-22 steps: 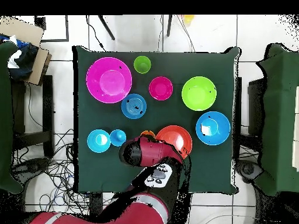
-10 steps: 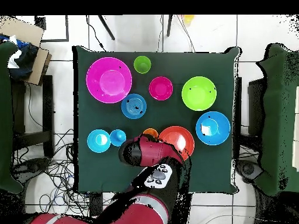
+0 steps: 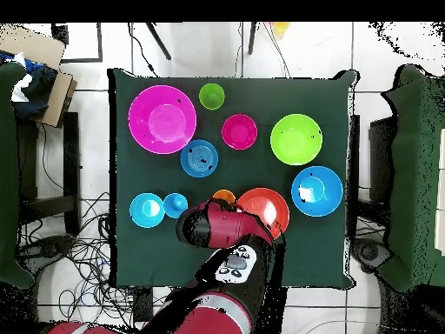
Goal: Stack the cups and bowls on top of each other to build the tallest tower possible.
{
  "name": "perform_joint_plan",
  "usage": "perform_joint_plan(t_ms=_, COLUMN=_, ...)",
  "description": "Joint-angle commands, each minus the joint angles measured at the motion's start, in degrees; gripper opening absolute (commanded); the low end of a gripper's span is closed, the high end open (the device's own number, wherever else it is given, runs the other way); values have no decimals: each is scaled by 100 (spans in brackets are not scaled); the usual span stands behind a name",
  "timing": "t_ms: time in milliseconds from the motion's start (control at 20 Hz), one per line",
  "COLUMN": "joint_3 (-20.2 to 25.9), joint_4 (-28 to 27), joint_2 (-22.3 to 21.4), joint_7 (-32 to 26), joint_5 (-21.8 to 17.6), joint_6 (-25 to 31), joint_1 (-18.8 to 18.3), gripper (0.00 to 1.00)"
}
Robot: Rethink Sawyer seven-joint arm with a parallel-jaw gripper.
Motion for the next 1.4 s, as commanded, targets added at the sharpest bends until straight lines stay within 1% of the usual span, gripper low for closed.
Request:
perform_joint_plan(t_ms=50, joint_3=771, joint_4=-7, joint_2=35, joint_7=364, joint_5=-121, joint_6=491, joint_1=-78, gripper=0)
perform_joint_plan(t_ms=300, joint_3=799, joint_4=41, joint_2=-66, joint_7=317, joint_5=-127, joint_6=594, joint_1=-113, gripper=0)
perform_joint_plan(t_ms=450, joint_3=803, joint_4=176, joint_2=-310, joint_7=266, joint_5=-132, joint_6=814, joint_1=-111, gripper=0)
perform_joint_plan(t_ms=600, joint_3=814, joint_4=399, joint_2=-774, joint_7=143, joint_5=-138, joint_6=1292, joint_1=-122, gripper=0)
perform_joint_plan(t_ms=900, joint_3=693, joint_4=804, joint_2=-1833, joint_7=-88, joint_5=-135, joint_6=2513, joint_1=-36, gripper=0)
perform_joint_plan(t_ms=1000, joint_3=706, joint_4=865, joint_2=-2036, joint_7=-188, joint_5=-161, joint_6=2770, joint_1=-79, gripper=0)
perform_joint_plan(t_ms=1200, joint_3=731, joint_4=958, joint_2=-2200, joint_7=-281, joint_5=-225, joint_6=2902, joint_1=-163, gripper=0)
perform_joint_plan(t_ms=1400, joint_3=808, joint_4=1108, joint_2=-2243, joint_7=-351, joint_5=-293, joint_6=2766, joint_1=-310, gripper=0)
